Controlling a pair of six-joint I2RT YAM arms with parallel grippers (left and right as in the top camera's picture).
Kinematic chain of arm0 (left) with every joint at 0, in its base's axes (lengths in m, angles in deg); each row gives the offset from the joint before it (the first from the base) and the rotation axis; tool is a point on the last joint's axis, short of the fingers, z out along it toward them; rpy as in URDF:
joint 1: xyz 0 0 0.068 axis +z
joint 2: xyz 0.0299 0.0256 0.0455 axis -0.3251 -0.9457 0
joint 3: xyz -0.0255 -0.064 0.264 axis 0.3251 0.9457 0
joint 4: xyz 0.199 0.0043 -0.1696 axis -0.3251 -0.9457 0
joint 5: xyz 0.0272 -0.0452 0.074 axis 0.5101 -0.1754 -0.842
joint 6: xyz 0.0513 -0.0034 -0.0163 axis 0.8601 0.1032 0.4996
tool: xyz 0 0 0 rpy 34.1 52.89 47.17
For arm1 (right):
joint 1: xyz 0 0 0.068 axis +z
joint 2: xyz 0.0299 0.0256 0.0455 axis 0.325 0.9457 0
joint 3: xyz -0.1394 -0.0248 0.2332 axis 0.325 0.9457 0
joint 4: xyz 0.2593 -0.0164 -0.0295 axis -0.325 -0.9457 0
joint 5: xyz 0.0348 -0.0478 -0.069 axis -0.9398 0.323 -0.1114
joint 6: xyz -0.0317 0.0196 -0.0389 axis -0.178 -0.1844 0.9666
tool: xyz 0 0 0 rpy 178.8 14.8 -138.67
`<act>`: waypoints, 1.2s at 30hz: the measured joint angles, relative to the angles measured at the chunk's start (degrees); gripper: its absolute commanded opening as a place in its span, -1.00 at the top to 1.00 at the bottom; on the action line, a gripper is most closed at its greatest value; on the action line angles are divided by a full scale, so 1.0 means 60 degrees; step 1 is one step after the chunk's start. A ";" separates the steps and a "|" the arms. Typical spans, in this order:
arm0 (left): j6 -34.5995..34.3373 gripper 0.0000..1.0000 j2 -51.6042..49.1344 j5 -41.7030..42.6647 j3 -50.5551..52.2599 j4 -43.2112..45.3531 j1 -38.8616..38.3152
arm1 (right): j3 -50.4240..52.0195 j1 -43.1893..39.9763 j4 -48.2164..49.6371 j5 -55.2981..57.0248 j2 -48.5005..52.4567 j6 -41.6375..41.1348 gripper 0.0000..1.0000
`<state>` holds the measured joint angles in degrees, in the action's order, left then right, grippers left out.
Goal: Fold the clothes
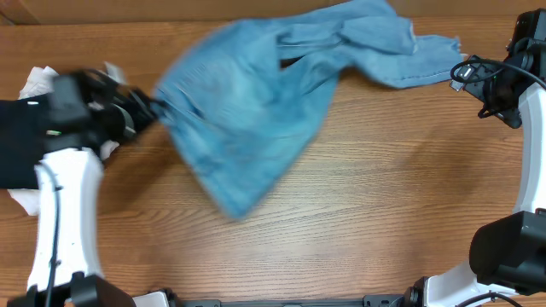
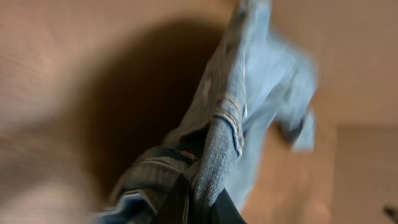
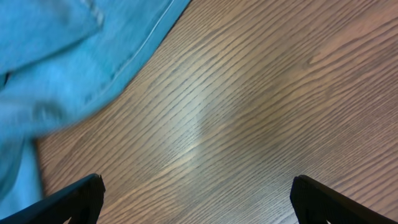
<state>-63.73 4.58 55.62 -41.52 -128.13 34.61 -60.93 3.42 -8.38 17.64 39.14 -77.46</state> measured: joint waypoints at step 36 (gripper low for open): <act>0.8134 0.87 0.0583 0.0455 -0.5694 -0.9599 -0.2488 | 0.0004 0.2375 0.7329 -0.4397 0.3810 0.1523 -1.00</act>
<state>-14.92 8.08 58.35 -75.68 -185.72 19.68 -60.91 17.67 35.59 -8.74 62.00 -68.32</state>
